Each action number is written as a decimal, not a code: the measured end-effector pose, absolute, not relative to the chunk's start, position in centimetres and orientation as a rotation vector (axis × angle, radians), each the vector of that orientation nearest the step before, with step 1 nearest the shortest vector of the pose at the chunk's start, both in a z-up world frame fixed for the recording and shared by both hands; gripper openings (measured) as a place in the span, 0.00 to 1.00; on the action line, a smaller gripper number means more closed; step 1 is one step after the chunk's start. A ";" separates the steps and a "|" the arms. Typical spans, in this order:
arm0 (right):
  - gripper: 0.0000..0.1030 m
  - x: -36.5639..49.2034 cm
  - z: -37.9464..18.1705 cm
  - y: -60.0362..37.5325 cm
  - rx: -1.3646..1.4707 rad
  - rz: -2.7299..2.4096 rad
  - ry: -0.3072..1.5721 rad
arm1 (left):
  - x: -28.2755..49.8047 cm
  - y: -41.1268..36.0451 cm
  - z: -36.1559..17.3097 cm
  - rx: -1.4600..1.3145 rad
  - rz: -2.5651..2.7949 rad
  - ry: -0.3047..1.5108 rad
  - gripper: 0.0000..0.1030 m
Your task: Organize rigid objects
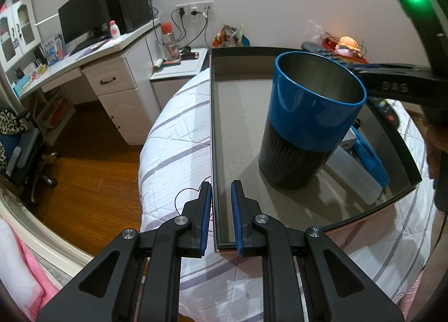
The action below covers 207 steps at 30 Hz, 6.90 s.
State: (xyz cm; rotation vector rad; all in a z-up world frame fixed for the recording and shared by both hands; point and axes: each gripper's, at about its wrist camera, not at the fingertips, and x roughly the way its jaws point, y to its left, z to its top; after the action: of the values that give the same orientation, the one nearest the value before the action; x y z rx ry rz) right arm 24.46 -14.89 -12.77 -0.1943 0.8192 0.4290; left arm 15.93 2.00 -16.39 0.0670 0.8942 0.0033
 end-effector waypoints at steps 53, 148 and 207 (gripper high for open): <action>0.82 17.8 -7.9 -25.4 -0.144 0.116 0.616 | 15.9 2.3 -16.4 0.071 0.018 0.901 0.13; 0.70 15.1 -17.4 -28.4 -0.109 0.164 0.897 | 16.0 1.7 -16.5 0.095 0.035 0.904 0.13; 0.18 20.1 -15.6 -27.2 -0.099 0.233 0.783 | 16.1 1.6 -16.4 0.098 0.043 0.901 0.13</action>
State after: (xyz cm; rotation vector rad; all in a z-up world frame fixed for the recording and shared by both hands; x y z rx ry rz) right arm 20.13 -27.20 -15.55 -0.0986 0.7833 0.2332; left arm 16.11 1.65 -16.44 0.0978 0.9014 0.0432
